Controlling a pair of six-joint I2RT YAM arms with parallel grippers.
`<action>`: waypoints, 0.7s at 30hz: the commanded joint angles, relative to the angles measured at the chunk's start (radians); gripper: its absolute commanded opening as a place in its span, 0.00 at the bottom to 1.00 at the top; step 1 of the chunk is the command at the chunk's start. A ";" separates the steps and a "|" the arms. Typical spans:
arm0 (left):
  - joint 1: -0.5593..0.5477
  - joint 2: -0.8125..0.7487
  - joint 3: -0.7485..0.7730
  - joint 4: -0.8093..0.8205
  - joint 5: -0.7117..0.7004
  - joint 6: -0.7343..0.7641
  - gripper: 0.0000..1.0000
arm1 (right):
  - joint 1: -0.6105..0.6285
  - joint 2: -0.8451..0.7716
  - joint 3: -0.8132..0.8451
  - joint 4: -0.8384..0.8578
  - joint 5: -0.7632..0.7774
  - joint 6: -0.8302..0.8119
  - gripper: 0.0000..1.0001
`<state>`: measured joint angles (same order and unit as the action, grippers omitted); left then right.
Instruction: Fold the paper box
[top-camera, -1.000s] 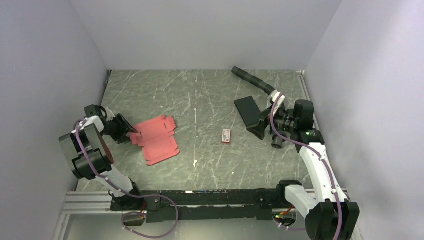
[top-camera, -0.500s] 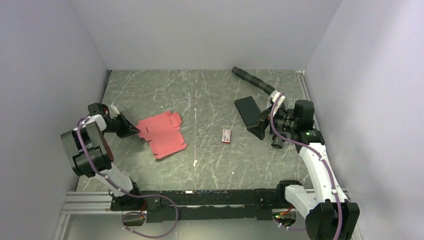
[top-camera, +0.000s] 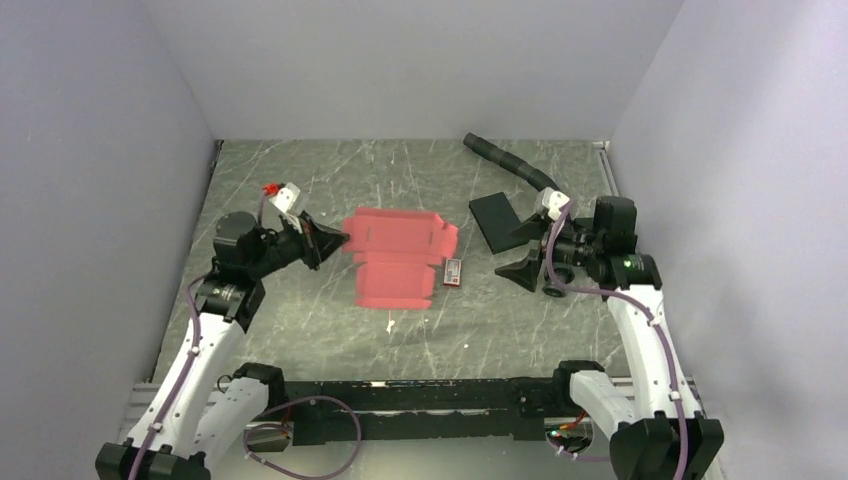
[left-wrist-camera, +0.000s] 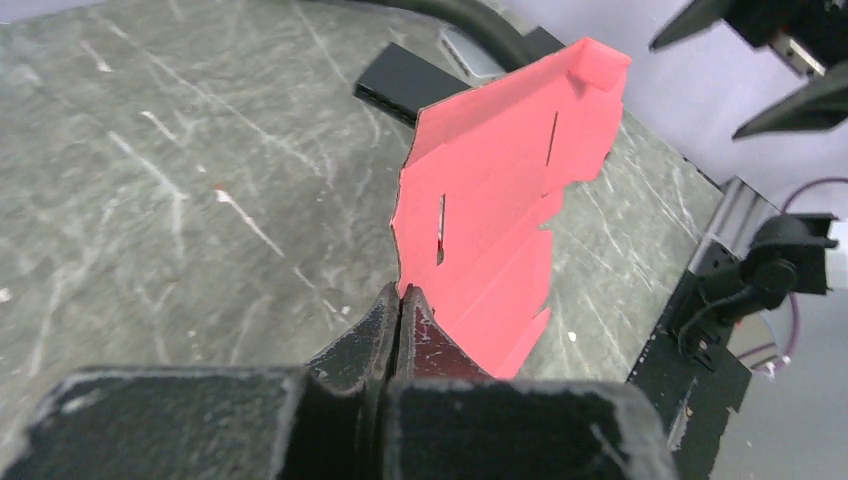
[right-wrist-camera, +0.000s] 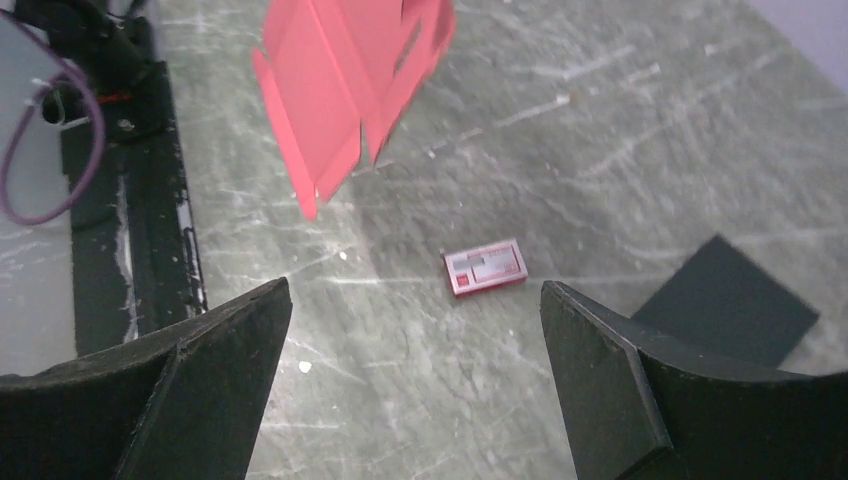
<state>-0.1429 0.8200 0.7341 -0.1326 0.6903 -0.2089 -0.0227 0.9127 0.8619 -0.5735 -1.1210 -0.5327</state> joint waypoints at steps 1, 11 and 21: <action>-0.110 0.008 -0.047 0.117 -0.027 -0.028 0.00 | 0.018 0.101 0.214 -0.300 -0.156 -0.331 1.00; -0.388 0.090 -0.074 0.194 -0.207 0.045 0.00 | 0.122 0.260 0.268 -0.331 -0.105 -0.372 0.99; -0.538 0.202 -0.090 0.260 -0.337 0.069 0.00 | 0.217 0.256 0.166 -0.102 0.044 -0.201 0.90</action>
<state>-0.6468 1.0191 0.6548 0.0414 0.4225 -0.1684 0.1722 1.1831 1.0599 -0.8040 -1.1210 -0.8005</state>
